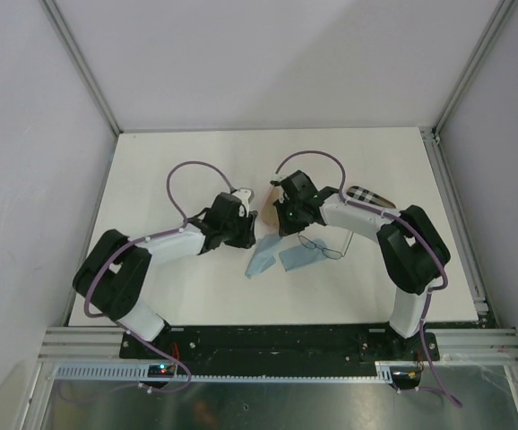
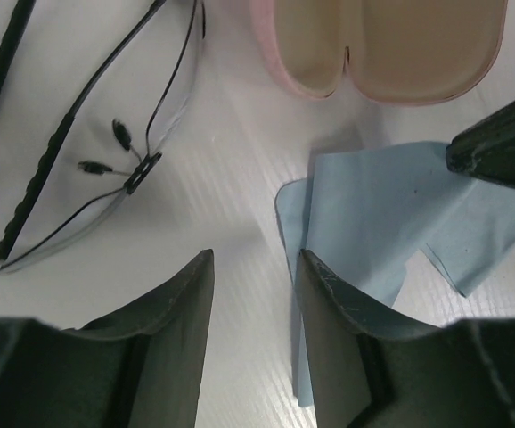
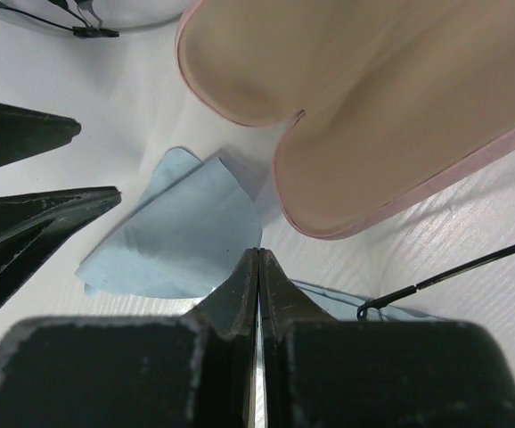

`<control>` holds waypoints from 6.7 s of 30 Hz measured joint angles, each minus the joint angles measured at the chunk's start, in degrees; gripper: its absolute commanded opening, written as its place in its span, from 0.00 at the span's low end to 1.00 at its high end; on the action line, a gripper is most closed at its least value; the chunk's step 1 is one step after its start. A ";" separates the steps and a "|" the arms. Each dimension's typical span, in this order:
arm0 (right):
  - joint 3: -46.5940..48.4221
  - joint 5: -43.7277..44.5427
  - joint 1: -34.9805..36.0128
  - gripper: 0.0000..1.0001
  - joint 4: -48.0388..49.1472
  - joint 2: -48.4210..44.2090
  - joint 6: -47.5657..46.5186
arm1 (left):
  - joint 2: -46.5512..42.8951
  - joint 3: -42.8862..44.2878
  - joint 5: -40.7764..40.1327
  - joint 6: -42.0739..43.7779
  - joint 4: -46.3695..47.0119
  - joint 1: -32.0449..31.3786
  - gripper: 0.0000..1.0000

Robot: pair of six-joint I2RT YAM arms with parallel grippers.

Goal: Organize the sunglasses
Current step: Adjust the glasses cleaning cloth at the center of the board, then pick up the corner of the glasses cleaning cloth from the center of the board, then fold the glasses cleaning cloth at the center of the board.

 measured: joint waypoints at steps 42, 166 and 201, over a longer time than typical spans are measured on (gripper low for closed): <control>-1.40 0.35 1.01 0.00 0.13 -3.72 0.02 | -7.69 0.48 -1.73 -0.63 0.26 -0.79 0.00; 4.07 2.58 8.35 0.00 2.21 3.13 0.24 | -16.37 -8.50 -15.56 -2.73 -6.43 -0.74 0.00; -1.79 3.65 11.65 0.18 0.83 1.70 1.38 | -17.00 -12.57 -9.86 -5.99 -6.25 -1.09 0.23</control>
